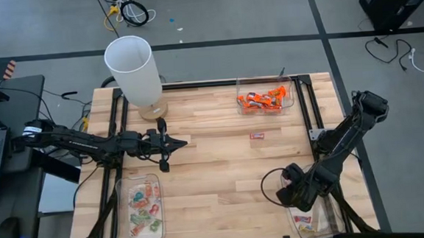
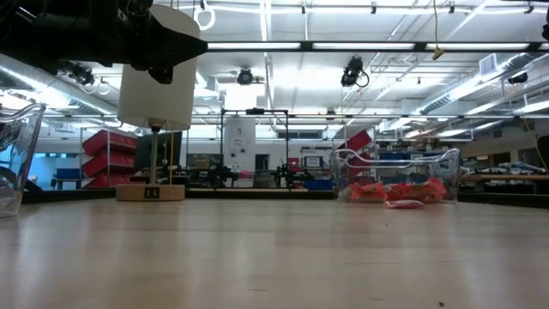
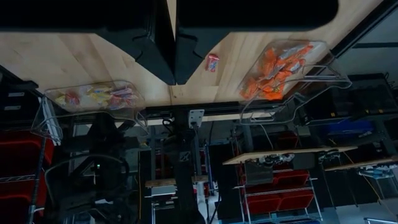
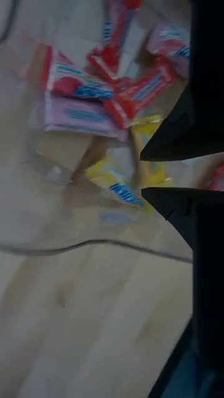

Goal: Sort candy
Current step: Put the red candy into the bottom right transparent bin

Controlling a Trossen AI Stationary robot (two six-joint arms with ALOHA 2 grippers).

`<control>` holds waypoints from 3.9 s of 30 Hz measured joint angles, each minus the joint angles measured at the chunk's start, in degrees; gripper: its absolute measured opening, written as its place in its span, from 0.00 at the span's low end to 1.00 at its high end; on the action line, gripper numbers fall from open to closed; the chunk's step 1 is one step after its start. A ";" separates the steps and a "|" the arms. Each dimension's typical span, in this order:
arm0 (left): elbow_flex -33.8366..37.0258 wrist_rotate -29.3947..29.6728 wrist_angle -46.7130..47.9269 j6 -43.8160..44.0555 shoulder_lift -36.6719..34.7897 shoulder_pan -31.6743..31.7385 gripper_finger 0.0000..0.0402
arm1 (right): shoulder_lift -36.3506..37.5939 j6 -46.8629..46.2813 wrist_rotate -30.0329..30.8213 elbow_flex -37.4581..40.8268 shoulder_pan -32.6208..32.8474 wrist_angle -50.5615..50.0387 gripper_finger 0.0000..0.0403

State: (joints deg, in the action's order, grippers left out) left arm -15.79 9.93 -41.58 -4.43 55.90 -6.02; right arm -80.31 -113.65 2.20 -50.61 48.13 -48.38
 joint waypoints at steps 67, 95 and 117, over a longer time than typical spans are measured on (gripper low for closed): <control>0.00 -0.07 1.06 0.56 -0.02 -0.02 0.01 | -1.22 77.69 14.05 -21.60 -54.72 -8.18 0.07; 0.00 -0.07 1.46 0.63 -0.02 -0.02 0.01 | -19.82 79.10 10.60 -21.55 -55.77 -8.91 0.23; 0.00 -0.07 2.82 1.95 -0.02 -0.04 0.01 | -25.59 76.33 10.10 -21.31 -55.77 -10.85 0.29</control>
State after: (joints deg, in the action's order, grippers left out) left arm -15.79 9.87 -38.76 -2.48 55.88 -6.07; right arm -105.90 -37.32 12.29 -71.92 -7.64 -59.23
